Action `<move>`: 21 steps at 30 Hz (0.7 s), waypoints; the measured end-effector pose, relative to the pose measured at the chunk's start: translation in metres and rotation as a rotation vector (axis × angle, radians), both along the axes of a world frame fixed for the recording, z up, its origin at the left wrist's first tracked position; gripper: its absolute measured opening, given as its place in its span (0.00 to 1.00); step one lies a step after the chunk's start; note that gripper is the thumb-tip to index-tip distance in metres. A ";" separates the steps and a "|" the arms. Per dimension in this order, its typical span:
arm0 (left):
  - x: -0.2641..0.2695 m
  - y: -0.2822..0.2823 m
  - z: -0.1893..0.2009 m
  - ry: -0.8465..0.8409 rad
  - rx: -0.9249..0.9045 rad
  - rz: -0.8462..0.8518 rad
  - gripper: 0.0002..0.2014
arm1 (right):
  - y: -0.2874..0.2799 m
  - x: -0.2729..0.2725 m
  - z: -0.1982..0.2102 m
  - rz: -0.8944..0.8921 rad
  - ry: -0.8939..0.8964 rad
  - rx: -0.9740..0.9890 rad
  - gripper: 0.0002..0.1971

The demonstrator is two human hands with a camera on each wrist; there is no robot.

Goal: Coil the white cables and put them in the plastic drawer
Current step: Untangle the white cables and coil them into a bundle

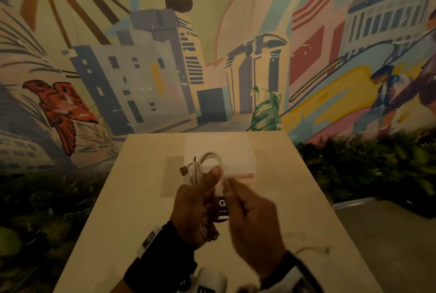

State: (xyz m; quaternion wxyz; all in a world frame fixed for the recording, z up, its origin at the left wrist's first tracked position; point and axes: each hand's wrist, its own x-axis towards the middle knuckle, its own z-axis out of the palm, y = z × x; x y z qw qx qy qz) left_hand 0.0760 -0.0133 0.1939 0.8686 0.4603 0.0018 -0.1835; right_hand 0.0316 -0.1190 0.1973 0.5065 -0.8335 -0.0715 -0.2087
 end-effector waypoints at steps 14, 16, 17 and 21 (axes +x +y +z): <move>-0.005 -0.006 -0.003 0.052 0.119 0.283 0.22 | 0.020 -0.023 -0.016 0.013 -0.055 -0.449 0.22; -0.005 -0.007 -0.004 0.070 0.109 0.273 0.28 | 0.017 -0.023 -0.021 0.034 -0.050 -0.464 0.22; -0.006 -0.006 -0.005 0.071 0.115 0.264 0.28 | 0.016 -0.024 -0.022 0.056 -0.048 -0.458 0.22; 0.006 0.012 -0.002 0.009 0.098 0.229 0.24 | -0.008 -0.026 -0.042 0.124 -0.092 -0.440 0.20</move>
